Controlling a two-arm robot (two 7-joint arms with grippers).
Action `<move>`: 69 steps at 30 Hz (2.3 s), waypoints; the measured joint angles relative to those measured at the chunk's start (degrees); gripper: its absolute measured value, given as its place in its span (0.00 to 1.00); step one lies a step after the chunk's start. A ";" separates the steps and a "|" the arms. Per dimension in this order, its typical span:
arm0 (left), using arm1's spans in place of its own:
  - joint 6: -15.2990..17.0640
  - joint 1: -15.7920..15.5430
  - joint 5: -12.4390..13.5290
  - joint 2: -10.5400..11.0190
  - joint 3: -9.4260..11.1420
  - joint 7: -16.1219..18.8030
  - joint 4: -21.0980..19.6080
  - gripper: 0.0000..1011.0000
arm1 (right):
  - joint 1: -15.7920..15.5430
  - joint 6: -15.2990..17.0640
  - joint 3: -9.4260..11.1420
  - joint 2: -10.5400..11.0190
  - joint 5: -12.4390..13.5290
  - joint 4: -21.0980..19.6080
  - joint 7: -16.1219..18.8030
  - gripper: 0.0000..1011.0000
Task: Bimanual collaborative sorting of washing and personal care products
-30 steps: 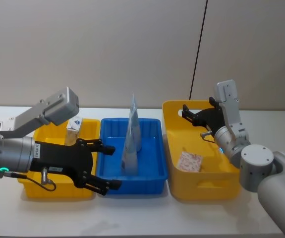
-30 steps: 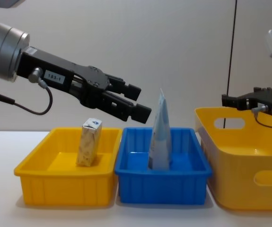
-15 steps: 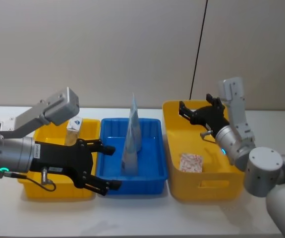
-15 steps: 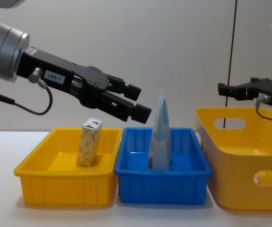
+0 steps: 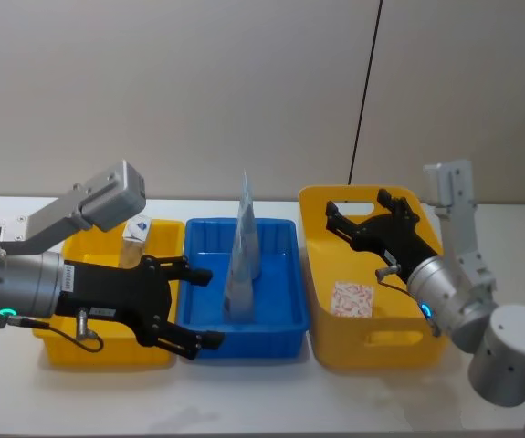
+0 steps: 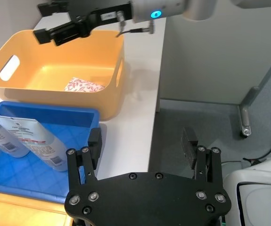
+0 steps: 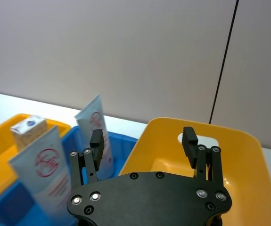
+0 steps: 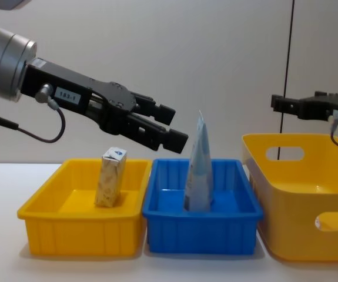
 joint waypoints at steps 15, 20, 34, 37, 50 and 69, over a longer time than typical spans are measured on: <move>0.00 0.00 0.00 0.00 0.00 0.00 0.00 0.99 | -14.26 6.41 1.74 0.61 0.77 -19.57 -7.14 0.99; 0.00 0.00 0.00 0.00 0.00 0.00 -0.01 0.99 | -17.69 7.40 1.43 -0.21 -0.17 -23.23 -9.78 0.99; 0.00 0.00 0.00 0.00 0.00 0.00 0.00 0.99 | -21.26 8.24 -0.24 -2.15 -3.20 -25.60 -13.37 0.99; 0.00 0.00 -0.01 0.00 0.00 0.00 0.00 0.99 | -21.15 8.24 -0.72 -2.29 -3.83 -24.75 -13.23 0.99; 0.00 0.00 -0.01 0.00 0.00 0.00 0.00 0.99 | -17.10 6.77 -2.80 -2.17 -5.53 -18.02 -8.11 0.99; 0.00 0.00 0.00 0.00 0.00 0.00 0.00 0.99 | -5.69 2.02 -5.92 -5.49 -8.17 -1.20 -0.02 0.99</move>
